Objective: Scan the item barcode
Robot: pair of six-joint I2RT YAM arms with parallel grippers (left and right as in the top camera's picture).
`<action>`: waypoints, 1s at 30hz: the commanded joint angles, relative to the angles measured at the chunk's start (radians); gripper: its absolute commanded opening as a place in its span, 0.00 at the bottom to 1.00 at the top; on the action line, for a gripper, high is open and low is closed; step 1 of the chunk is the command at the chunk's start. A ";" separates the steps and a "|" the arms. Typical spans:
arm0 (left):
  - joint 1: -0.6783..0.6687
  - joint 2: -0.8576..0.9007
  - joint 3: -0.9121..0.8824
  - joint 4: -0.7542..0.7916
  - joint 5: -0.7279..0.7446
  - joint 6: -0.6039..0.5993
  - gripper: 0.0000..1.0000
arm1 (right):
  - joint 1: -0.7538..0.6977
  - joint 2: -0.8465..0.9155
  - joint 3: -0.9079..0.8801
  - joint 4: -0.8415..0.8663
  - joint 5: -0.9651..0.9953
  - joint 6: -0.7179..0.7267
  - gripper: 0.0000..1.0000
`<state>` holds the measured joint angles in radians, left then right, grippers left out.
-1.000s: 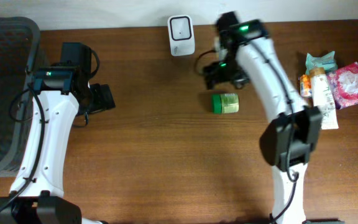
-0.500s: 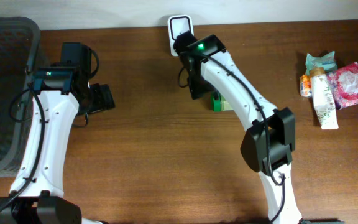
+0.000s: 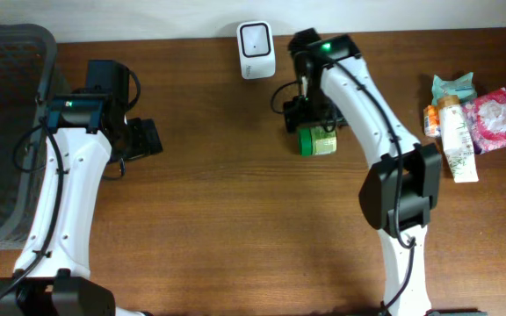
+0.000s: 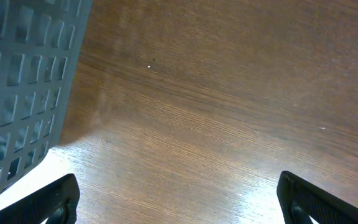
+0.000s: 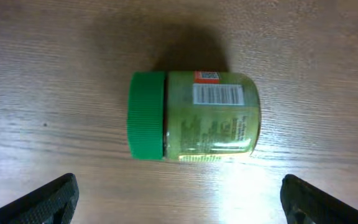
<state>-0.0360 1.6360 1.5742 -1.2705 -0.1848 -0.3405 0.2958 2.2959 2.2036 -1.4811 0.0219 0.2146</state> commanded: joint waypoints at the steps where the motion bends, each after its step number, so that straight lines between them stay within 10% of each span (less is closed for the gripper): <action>1: 0.006 -0.015 -0.003 0.002 -0.011 -0.003 0.99 | -0.051 0.017 -0.009 -0.002 -0.065 -0.046 0.99; 30: 0.006 -0.015 -0.003 0.002 -0.011 -0.003 0.99 | -0.060 0.017 -0.224 0.152 -0.176 -0.053 0.91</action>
<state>-0.0360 1.6360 1.5742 -1.2701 -0.1848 -0.3408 0.2249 2.3108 1.9846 -1.3327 -0.1322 0.1589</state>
